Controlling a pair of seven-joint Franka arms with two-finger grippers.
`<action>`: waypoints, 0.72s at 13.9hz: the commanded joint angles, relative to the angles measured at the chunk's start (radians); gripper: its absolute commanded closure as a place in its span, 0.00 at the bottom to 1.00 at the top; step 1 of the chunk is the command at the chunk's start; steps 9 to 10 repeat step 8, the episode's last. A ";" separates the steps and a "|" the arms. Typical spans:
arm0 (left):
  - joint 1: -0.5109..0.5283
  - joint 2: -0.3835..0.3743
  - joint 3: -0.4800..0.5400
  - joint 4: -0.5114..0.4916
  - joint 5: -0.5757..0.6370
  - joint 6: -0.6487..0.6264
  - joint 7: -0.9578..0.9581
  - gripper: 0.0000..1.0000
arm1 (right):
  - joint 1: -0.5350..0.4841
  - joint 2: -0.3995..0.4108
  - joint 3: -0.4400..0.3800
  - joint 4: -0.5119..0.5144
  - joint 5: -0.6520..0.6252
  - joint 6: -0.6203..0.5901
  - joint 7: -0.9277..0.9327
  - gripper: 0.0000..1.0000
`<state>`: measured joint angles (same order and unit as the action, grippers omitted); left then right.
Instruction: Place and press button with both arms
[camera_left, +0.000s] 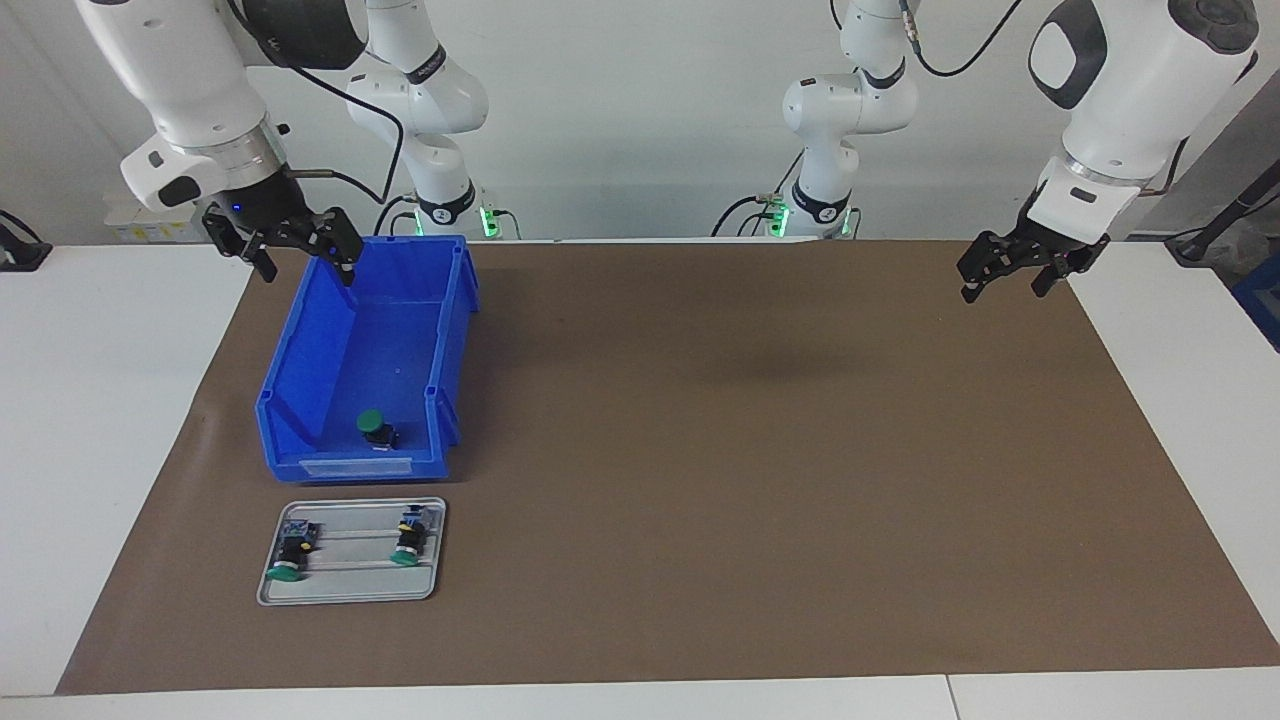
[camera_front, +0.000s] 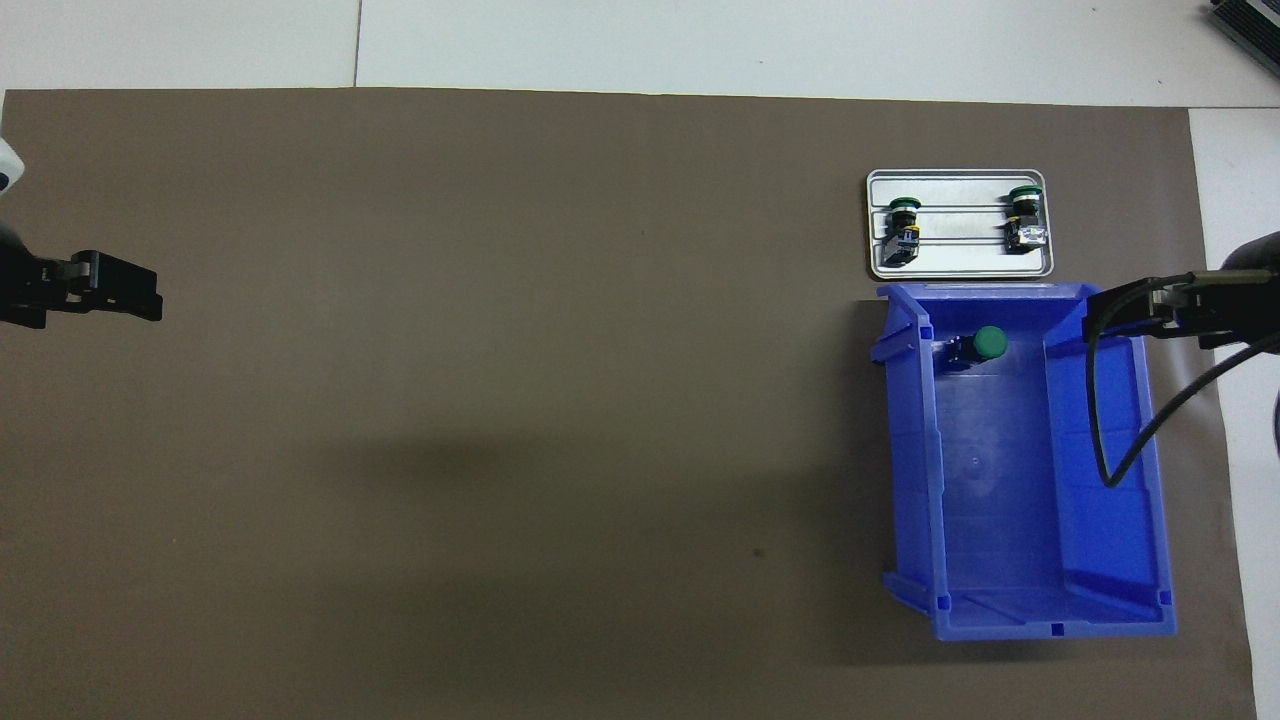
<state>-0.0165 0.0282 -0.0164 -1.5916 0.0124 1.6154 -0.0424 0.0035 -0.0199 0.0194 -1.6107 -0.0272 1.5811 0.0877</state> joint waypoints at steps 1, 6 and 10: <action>0.006 -0.028 -0.002 -0.030 0.001 -0.002 0.003 0.00 | 0.004 -0.009 0.010 0.003 -0.016 -0.016 0.006 0.00; 0.006 -0.028 -0.002 -0.030 0.001 -0.002 0.004 0.00 | 0.001 -0.009 0.008 -0.003 -0.007 -0.009 0.006 0.00; 0.006 -0.028 0.000 -0.030 0.001 -0.002 0.003 0.00 | -0.005 -0.011 0.007 -0.005 0.000 -0.009 0.004 0.00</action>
